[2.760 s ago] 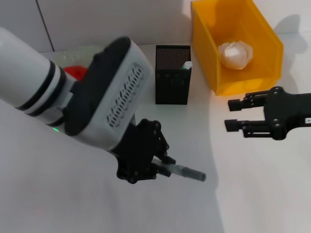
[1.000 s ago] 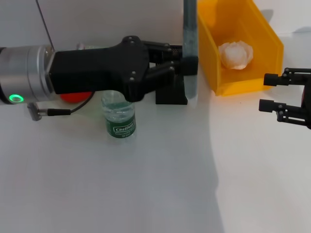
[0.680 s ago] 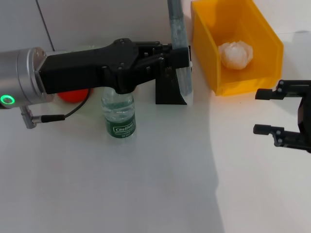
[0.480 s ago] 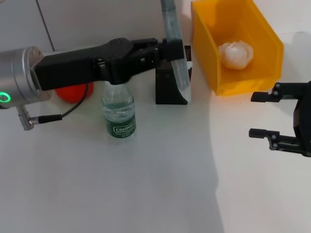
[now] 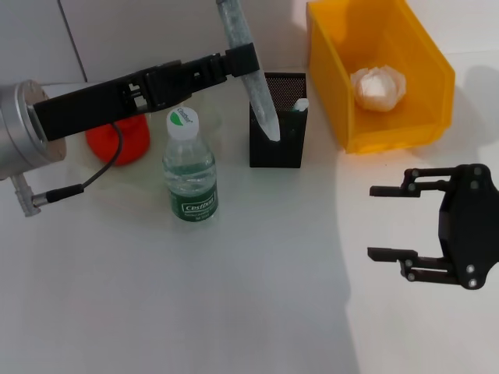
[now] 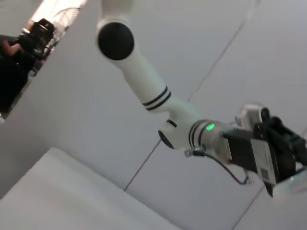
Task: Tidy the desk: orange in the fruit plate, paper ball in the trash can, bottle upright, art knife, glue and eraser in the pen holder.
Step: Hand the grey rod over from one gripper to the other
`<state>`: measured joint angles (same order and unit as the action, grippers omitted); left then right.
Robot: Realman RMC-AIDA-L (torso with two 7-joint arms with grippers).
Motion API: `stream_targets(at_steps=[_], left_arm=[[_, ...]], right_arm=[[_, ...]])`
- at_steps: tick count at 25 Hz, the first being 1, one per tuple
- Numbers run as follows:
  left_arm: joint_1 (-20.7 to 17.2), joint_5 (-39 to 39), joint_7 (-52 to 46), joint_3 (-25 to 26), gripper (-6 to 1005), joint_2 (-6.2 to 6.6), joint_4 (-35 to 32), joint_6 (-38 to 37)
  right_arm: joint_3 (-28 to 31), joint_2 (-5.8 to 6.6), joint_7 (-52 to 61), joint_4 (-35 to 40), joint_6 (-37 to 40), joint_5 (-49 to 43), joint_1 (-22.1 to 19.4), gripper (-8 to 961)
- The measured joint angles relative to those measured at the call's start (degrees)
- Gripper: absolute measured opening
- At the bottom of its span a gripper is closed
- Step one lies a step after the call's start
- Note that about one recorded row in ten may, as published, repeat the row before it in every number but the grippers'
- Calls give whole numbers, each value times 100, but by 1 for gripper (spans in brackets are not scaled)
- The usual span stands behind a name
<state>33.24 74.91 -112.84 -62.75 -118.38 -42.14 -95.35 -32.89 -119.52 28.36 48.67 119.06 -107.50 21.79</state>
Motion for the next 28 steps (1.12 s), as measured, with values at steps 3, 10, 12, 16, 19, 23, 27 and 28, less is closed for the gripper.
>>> stream_targets(at_steps=[3,10,12,16,19,23,27,28], left_arm=[[-6,7,-14,0,139,-3,37,40],[-66,-9,81,0,140,-13,188,108],[-64,-11,48,-3,140,-12,193,112],[-64,-12,-55,-3,140,-4,203,133],[-58,-8,-291,-8,140,1,209,164],[-24,30,-658,-44,140,5,308,231],[46,49,-895,-61,140,7,516,272],[46,49,-895,-61,140,7,516,272]], right_arm=[[-52,0,-64,-45,-16,171,11,550],[-260,-2,158,-332,-543,937,-39,551],[-447,4,668,-116,-647,934,-48,568],[-580,0,683,9,-598,937,-104,602],[-968,-26,365,333,-600,1008,-294,694],[-1658,-32,-126,839,-774,1289,-583,822],[-2154,-33,-1100,1102,-933,1318,-766,832],[-2154,-33,-1100,1102,-933,1318,-766,835]])
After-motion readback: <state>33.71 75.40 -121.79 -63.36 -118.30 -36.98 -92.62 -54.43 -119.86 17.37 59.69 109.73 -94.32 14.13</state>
